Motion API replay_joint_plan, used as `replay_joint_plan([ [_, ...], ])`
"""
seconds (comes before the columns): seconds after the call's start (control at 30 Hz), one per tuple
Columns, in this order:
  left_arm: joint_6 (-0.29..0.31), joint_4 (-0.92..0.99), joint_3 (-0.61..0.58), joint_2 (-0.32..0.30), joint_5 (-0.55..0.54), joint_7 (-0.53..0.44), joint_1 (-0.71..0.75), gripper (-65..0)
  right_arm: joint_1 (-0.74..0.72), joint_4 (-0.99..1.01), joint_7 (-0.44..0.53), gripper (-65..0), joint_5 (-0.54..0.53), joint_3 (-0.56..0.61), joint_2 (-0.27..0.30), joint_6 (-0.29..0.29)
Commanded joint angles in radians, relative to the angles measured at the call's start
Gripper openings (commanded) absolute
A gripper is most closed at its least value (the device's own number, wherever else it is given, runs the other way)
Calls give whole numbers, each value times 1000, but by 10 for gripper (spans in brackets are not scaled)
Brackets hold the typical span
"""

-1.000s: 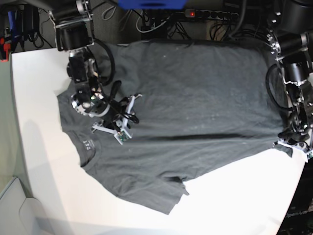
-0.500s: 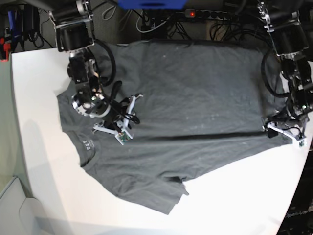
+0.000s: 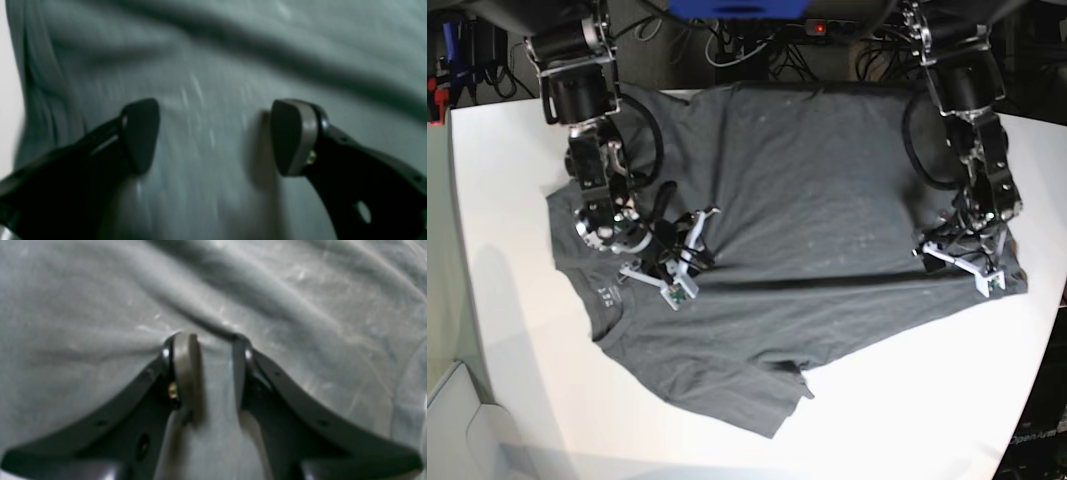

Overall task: Layout the t-shirt on the table in an organized manner, then fold the t-shirt properly
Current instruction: 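Move the left gripper to the t-shirt hem and grasp it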

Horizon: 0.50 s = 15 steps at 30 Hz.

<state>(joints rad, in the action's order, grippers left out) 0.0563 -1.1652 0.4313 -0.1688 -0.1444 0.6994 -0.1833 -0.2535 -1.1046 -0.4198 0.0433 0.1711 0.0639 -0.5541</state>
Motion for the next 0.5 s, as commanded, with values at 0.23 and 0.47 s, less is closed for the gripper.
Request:
replay_joint_plan([
  [0.23,4,310,1,-56,93,-220,-167,-142,-148,171,-27,-453,11,0,-16,-5],
  [0.47,6,434,-91,-110,141,-318,-348,-141,-206,139,-35,-454,11,-6,4,-5],
])
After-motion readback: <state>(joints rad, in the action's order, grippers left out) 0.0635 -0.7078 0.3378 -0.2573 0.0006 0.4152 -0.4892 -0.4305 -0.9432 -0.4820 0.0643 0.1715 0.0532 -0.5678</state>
